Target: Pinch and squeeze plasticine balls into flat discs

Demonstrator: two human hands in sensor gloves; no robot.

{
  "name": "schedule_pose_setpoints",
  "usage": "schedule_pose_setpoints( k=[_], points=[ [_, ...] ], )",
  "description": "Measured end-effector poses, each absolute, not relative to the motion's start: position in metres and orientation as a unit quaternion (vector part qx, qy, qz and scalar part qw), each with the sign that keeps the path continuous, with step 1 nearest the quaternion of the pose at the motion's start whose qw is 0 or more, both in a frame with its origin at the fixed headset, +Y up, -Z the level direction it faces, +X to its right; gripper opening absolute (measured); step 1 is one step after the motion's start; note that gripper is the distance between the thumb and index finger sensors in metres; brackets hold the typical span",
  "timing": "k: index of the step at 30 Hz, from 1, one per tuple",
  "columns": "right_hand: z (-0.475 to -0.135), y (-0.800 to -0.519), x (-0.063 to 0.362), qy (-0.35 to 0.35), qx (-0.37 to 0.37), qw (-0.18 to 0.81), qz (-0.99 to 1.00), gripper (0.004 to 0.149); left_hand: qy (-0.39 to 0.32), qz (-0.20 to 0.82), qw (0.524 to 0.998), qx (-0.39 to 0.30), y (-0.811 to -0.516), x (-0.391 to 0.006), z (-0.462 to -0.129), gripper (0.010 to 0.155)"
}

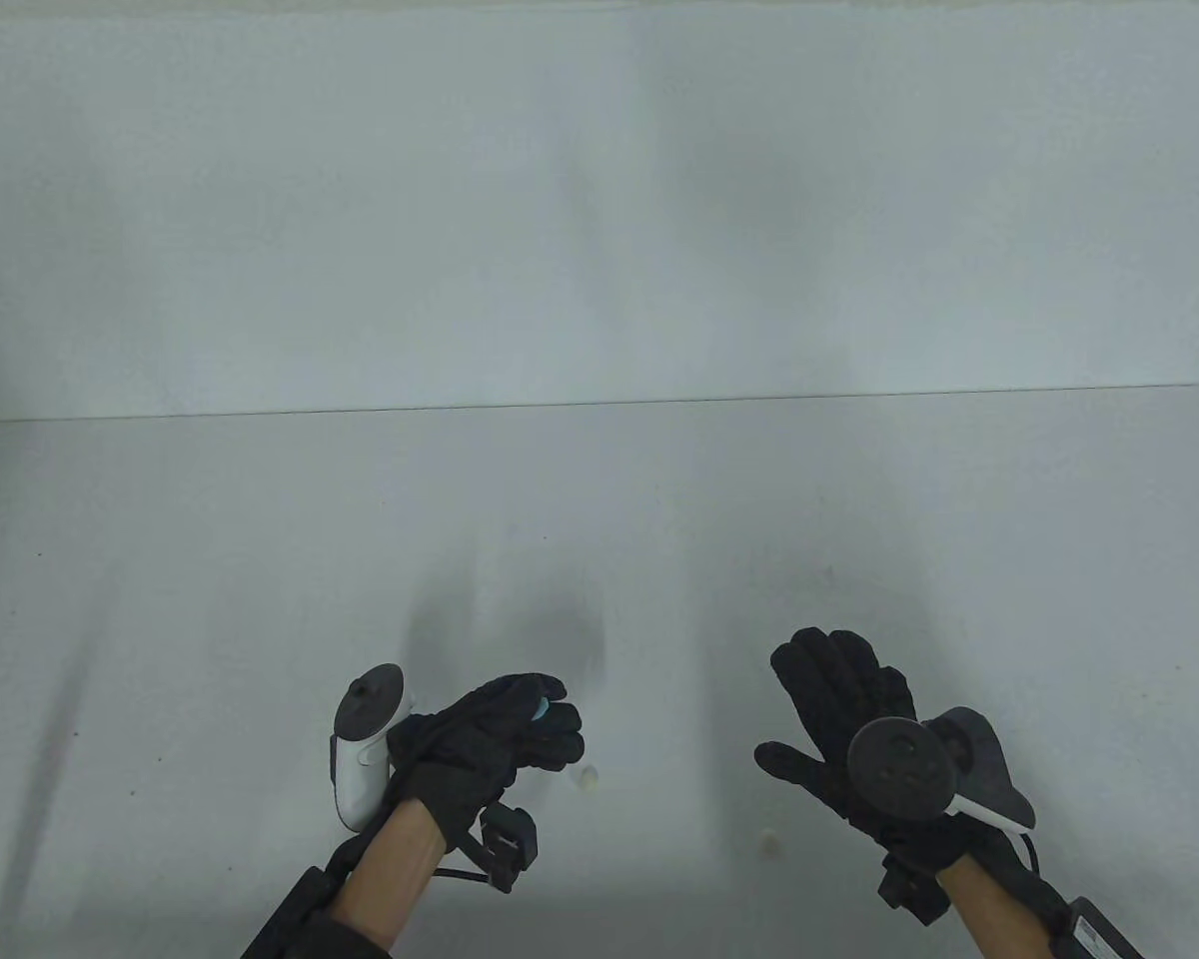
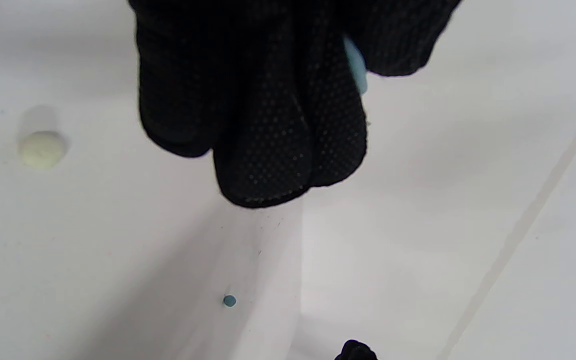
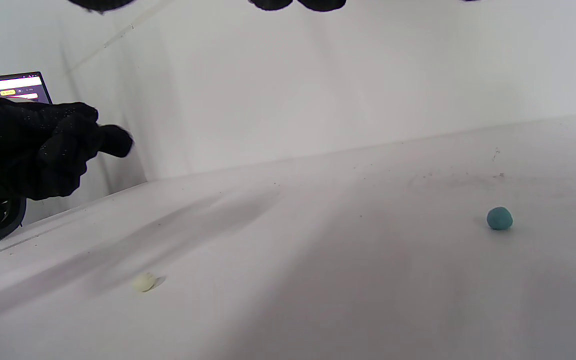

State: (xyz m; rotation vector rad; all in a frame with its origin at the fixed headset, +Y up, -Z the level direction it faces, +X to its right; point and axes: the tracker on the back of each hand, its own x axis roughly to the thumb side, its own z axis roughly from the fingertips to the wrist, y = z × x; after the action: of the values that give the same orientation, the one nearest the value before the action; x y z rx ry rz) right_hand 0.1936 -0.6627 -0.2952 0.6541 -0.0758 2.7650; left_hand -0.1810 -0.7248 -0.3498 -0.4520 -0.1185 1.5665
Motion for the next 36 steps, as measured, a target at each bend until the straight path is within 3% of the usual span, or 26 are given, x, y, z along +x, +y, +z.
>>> schedule_pose_setpoints(
  k=[5, 9, 14, 17, 23, 28, 30, 33, 36],
  points=[
    [-0.295, -0.662, 0.194, -0.03, 0.228, 0.15, 0.962, 0.083, -0.049, 0.692, 0.697, -0.182, -0.723, -0.183, -0.349, 0.052],
    [-0.295, -0.662, 0.194, -0.03, 0.228, 0.15, 0.962, 0.083, -0.061, 0.744, 0.622, -0.236, -0.731, -0.18, -0.348, 0.075],
    [-0.295, -0.662, 0.194, -0.029, 0.228, 0.148, 0.962, 0.084, -0.064, 0.701, 0.675, -0.222, -0.727, -0.18, -0.35, 0.056],
    [-0.295, -0.662, 0.194, -0.028, 0.228, 0.149, 0.962, 0.084, -0.061, 0.706, 0.67, -0.22, -0.725, -0.179, -0.35, 0.047],
    [-0.295, -0.663, 0.194, -0.026, 0.229, 0.147, 0.962, 0.084, -0.061, 0.685, 0.7, -0.192, -0.719, -0.181, -0.351, 0.044],
    [-0.295, -0.663, 0.194, -0.028, 0.228, 0.149, 0.962, 0.084, -0.032, 0.696, 0.689, -0.201, -0.724, -0.183, -0.35, 0.044],
    [-0.295, -0.663, 0.194, -0.027, 0.228, 0.148, 0.962, 0.084, -0.026, 0.711, 0.667, -0.221, -0.729, -0.184, -0.35, 0.048],
    [-0.295, -0.663, 0.194, -0.029, 0.228, 0.15, 0.962, 0.084, -0.052, 0.738, 0.627, -0.244, -0.733, -0.183, -0.349, 0.076],
    [-0.295, -0.664, 0.194, -0.027, 0.228, 0.149, 0.962, 0.084, -0.039, 0.733, 0.64, -0.228, -0.733, -0.185, -0.349, 0.078]
  ],
)
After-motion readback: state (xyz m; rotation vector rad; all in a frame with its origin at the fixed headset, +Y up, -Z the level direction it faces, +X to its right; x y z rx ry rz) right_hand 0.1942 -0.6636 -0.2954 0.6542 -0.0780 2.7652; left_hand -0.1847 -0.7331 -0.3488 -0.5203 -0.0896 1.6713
